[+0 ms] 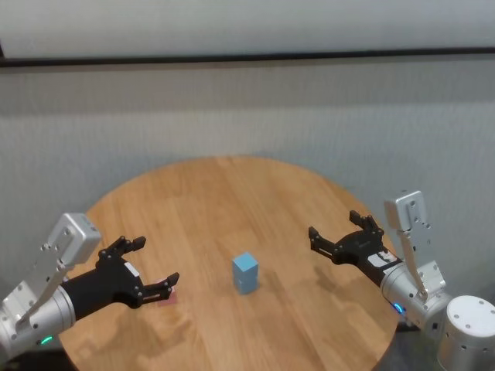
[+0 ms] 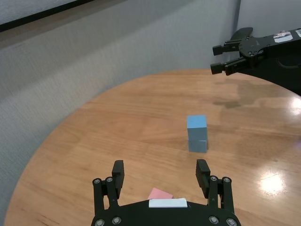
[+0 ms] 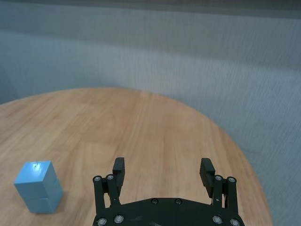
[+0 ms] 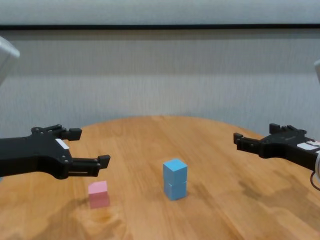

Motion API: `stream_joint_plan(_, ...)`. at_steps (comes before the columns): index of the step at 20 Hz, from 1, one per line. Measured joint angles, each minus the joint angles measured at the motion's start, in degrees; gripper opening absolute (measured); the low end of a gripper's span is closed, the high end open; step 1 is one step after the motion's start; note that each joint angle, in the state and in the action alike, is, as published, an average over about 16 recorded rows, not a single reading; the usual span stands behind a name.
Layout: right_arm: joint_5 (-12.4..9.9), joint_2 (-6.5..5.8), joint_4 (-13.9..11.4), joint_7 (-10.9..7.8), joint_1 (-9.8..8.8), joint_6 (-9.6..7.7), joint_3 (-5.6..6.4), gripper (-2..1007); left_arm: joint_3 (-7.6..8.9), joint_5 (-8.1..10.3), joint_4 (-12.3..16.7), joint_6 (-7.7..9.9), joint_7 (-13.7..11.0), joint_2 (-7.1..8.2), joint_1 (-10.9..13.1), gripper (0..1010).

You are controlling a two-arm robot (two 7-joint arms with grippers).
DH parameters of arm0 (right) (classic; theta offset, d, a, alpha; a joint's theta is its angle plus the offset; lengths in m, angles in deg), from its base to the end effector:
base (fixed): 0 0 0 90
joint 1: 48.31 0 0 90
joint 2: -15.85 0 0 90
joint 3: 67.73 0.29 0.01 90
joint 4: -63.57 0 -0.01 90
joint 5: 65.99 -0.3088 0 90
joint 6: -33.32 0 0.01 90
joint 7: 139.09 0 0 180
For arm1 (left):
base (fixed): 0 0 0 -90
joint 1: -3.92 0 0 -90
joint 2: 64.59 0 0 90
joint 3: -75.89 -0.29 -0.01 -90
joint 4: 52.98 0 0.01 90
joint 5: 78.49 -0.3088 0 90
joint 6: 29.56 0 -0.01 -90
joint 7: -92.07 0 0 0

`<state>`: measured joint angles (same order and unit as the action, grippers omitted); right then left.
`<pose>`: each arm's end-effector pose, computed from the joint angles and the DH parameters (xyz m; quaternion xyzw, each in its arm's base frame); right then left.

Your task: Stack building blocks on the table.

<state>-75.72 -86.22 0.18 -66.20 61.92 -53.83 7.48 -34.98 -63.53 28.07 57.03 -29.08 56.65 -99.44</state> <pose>0.4184 -0.0198 -0.3222 -0.0786 0.0040 -0.5332 0.8423 0.3768 0.0826 -0.2785 0.1422 -0.0817 0.3744 0.9126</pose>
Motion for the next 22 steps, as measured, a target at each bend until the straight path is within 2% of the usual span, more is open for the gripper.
stream_joint_plan(6,-0.12,-0.29,-0.29,-0.42,-0.27,-0.39,0.25,1005,0.47,0.36,-1.11,0.62,0.25,0.24,0.18,1003)
stream_joint_plan(13,-0.12,-0.22,-0.21,-0.31,-0.23,-0.29,0.19,1005,0.86,0.86,-4.38,1.53,-0.14,0.28,-0.33,1003)
stream_joint_plan(22,-0.15,-0.12,-0.08,-0.20,-0.20,-0.11,0.18,1005,-0.20,1.15,-10.65,1.83,-1.97,-1.20,-3.58,1002)
